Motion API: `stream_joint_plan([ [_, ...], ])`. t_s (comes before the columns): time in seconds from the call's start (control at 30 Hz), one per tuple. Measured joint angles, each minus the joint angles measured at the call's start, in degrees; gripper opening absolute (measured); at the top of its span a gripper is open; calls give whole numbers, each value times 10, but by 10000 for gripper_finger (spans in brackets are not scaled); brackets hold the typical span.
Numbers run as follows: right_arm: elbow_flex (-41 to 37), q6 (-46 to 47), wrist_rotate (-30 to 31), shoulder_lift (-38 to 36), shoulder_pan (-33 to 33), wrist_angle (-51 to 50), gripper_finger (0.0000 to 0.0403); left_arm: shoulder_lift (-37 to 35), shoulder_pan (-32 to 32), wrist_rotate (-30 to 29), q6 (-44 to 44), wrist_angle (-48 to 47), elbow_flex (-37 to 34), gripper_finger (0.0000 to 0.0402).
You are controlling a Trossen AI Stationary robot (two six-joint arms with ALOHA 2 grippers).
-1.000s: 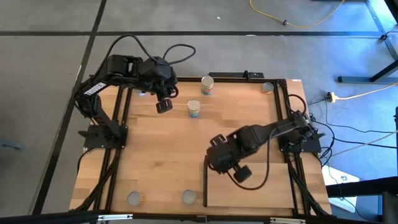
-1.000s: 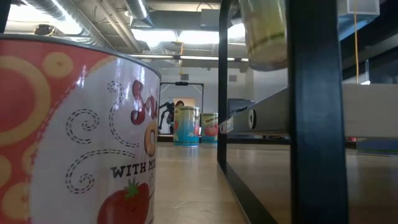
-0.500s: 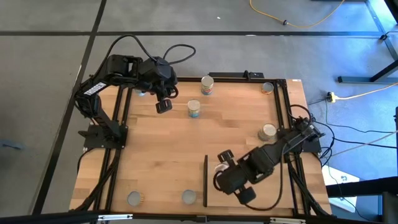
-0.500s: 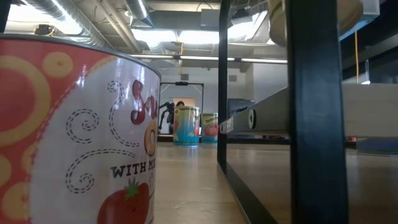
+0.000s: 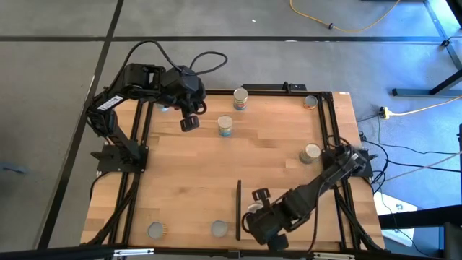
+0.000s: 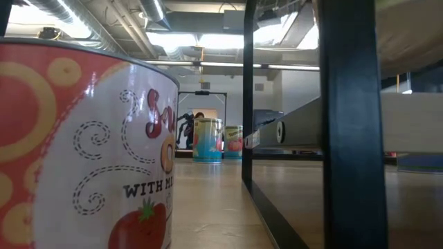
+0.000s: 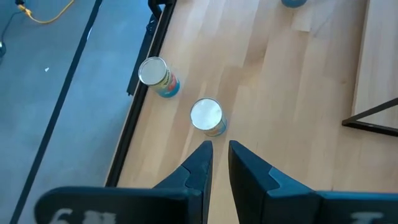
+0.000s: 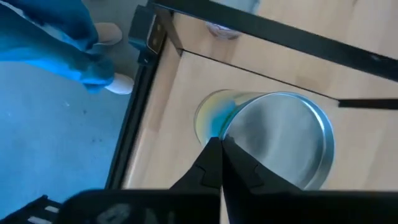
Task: Pick and place cans onto a shelf
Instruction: Put the canned carrots on the shelf
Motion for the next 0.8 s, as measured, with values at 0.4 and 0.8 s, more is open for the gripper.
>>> stream_joint_plan([
  [0.4,0,34,13,39,15,47,0,0,0,0,0,0,0,46],
  [0.8,0,22,-7,49,23,52,2,0,-3,0,-3,0,0,46],
])
